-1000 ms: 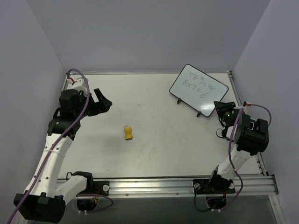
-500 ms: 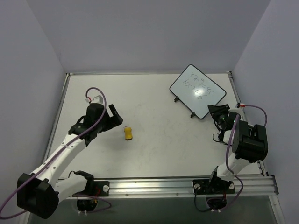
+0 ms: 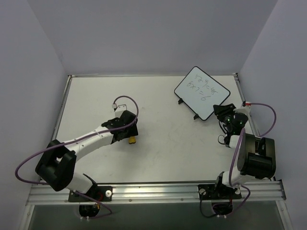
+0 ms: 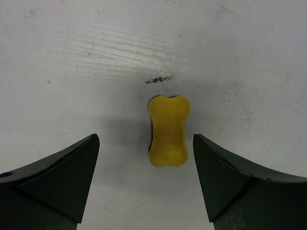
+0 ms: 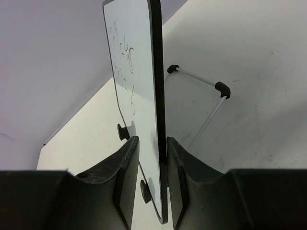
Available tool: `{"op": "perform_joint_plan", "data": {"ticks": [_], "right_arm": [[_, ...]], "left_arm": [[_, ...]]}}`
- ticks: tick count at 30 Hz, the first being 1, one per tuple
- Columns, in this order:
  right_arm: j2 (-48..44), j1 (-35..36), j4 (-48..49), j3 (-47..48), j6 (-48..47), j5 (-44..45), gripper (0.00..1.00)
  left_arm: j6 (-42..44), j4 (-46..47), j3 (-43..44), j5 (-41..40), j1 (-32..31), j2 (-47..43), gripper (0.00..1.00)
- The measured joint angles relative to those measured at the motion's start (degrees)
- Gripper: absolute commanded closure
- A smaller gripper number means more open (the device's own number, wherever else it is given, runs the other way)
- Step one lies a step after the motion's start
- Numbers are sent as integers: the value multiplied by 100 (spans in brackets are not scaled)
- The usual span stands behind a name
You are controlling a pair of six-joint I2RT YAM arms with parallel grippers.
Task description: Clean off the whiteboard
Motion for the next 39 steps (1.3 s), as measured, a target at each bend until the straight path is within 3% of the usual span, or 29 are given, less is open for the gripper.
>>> {"op": "perform_joint_plan", "data": {"ticks": [6, 39], "right_arm": [[168, 20, 79, -9, 11, 35, 75], [455, 24, 461, -385, 208, 157, 74]], "left_arm": [[-42, 94, 0, -208, -24, 109, 12], [-275, 299, 258, -256, -389, 857, 35]]}}
